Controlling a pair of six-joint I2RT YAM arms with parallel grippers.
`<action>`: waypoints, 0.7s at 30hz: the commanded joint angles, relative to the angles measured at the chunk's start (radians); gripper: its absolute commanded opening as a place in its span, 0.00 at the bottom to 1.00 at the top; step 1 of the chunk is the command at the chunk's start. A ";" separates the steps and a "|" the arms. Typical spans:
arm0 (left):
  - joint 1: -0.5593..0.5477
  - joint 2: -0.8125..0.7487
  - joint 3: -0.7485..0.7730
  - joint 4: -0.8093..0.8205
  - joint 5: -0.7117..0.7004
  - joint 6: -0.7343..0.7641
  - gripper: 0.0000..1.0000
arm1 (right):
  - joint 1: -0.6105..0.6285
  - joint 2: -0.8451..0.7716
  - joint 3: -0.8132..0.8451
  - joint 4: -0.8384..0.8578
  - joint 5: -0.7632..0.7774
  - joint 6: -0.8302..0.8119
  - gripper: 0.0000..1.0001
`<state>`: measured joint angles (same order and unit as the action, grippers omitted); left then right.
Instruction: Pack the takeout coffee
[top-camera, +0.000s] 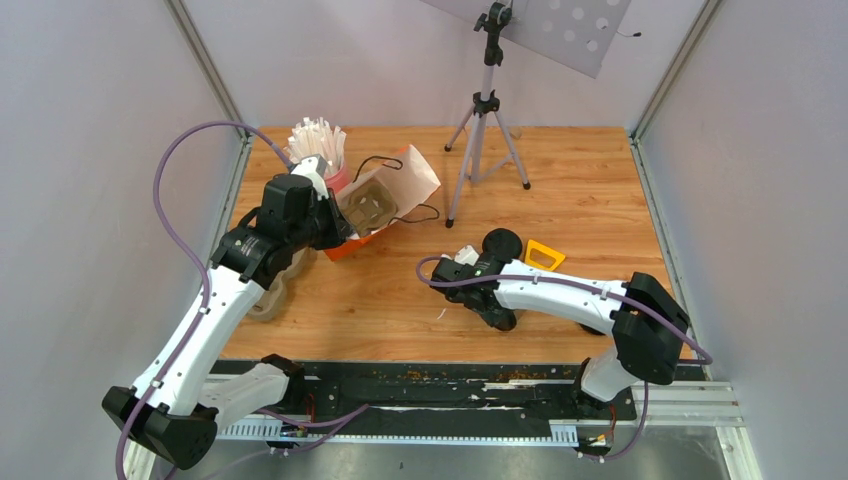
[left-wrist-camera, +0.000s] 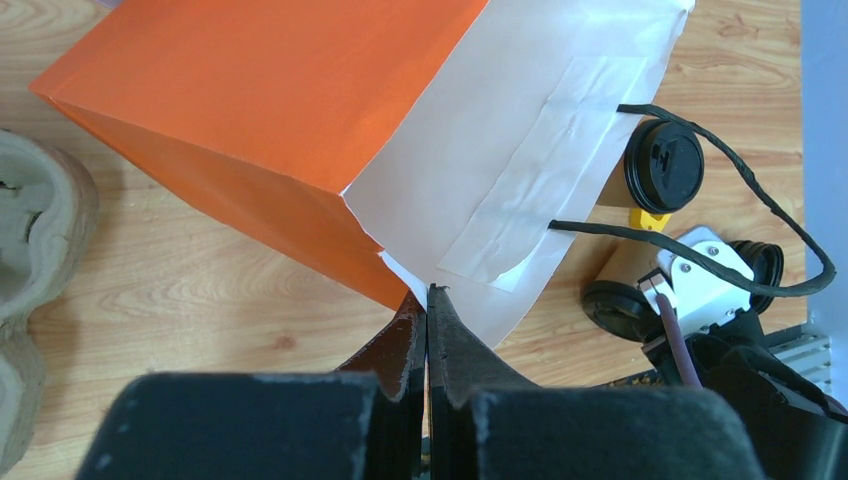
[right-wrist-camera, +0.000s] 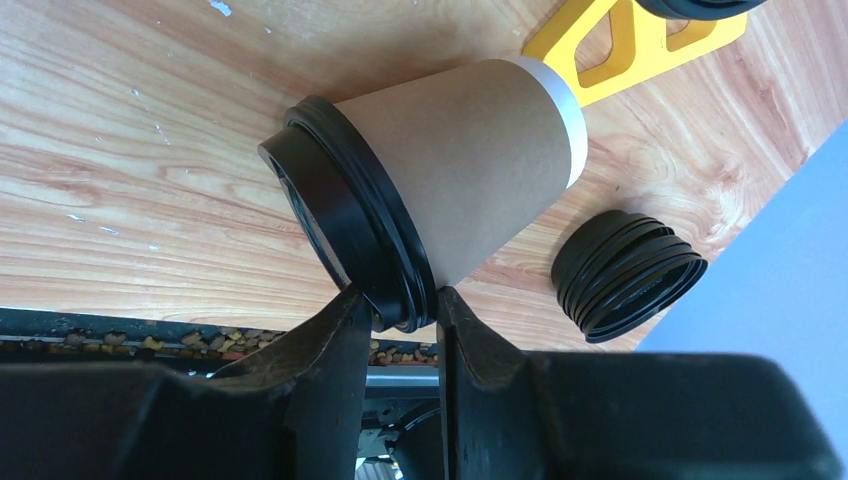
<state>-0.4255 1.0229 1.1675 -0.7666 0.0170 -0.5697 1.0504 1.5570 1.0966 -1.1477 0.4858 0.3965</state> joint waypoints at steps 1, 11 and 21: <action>-0.001 -0.009 0.032 0.024 -0.014 0.023 0.00 | -0.002 -0.005 0.016 0.026 0.018 0.003 0.23; -0.001 -0.008 0.039 0.006 -0.012 0.018 0.00 | -0.003 -0.122 0.116 0.123 -0.332 0.013 0.19; -0.001 0.001 0.061 0.003 -0.014 0.018 0.00 | -0.215 -0.328 -0.293 0.717 -1.001 0.313 0.20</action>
<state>-0.4255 1.0233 1.1721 -0.7750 0.0170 -0.5671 0.9432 1.2579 0.9829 -0.7021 -0.1993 0.5339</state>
